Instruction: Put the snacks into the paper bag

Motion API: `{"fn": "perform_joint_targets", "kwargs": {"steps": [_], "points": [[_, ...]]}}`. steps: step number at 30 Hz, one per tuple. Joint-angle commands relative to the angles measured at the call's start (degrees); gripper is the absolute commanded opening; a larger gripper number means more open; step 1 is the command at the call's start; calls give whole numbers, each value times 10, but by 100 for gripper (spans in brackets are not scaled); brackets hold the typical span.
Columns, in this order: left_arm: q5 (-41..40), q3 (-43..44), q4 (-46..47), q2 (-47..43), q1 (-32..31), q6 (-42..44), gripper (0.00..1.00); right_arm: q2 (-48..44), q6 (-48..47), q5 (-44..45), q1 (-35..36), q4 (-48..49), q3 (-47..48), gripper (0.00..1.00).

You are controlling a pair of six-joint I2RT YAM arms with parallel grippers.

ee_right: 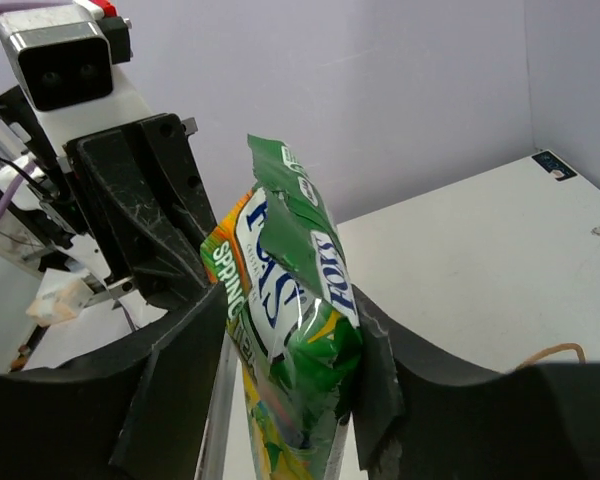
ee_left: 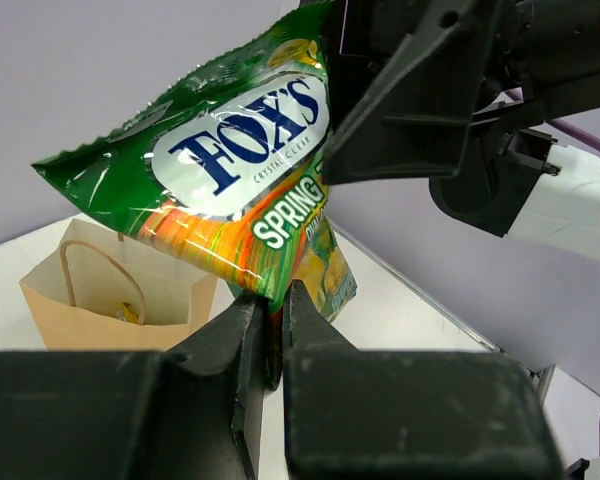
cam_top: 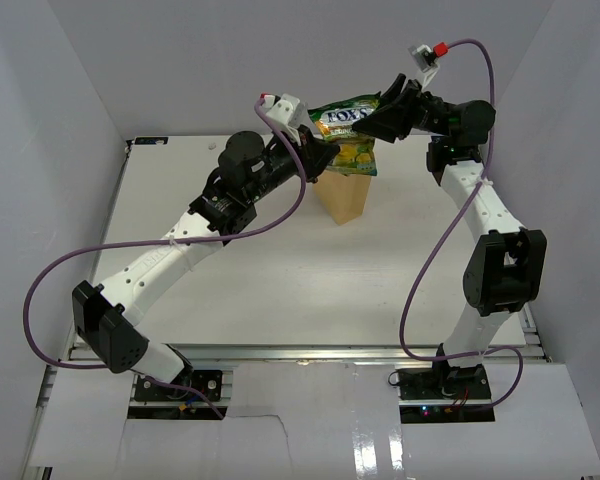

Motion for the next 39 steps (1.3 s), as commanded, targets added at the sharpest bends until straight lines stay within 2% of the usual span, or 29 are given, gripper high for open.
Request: {"fn": "perform_joint_targets", "kwargs": {"steps": [1, 2, 3, 5, 6, 7, 8, 9, 11, 12, 15, 16, 21, 22, 24, 27, 28, 31, 39], "points": [[11, -4, 36, -36, 5, -12, 0, -24, -11, -4, 14, -6, 22, 53], [12, -7, 37, -36, 6, -16, 0, -24, -12, -4, 16, -7, 22, 47], [13, -9, 39, -38, 6, -17, 0, -24, -13, -3, 17, -7, 21, 35], [13, -13, 40, -39, 5, -20, 0, -26, -16, -2, 17, -8, 19, 26], [10, -15, 39, -41, 6, -22, 0, -27, -18, -2, 16, -9, 18, 14], [8, -17, 40, -42, 6, -23, 0, -29, -20, -2, 16, -10, 17, 9], [4, -19, 40, -44, 7, -24, 0, -34, -27, -1, 16, -12, 14, 8], [-9, -25, 40, -46, 8, -27, 5, -36, -31, -1, 16, -14, 11, 8], [-27, -33, 42, -56, 9, -31, 27, -46, -45, 2, 10, -19, 5, 8], [-37, -42, 44, -59, 11, -33, 47, -48, -53, 3, 8, -21, 4, 8], [-71, -54, 42, -80, 16, -39, 67, -58, -110, 17, -7, -69, 15, 8], [-99, -63, 41, -93, 19, -42, 70, -60, -130, 21, -17, -88, 22, 8], [-142, -109, 29, -143, 37, -48, 76, -60, -284, 75, -42, -272, 83, 8], [-151, -118, 26, -152, 39, -49, 77, -59, -361, 86, -42, -312, 110, 8], [-182, -148, 12, -181, 44, -52, 77, -60, -466, 136, -41, -403, 132, 8], [-213, -193, -4, -217, 52, -64, 79, -60, -537, 219, -35, -468, 137, 8], [-218, -203, -9, -225, 54, -69, 79, -59, -565, 262, -30, -479, 136, 8], [-234, -236, -18, -253, 58, -87, 79, -51, -598, 317, -13, -502, 136, 8], [-251, -264, -25, -276, 60, -100, 79, -45, -662, 405, 58, -533, 108, 8]]}}
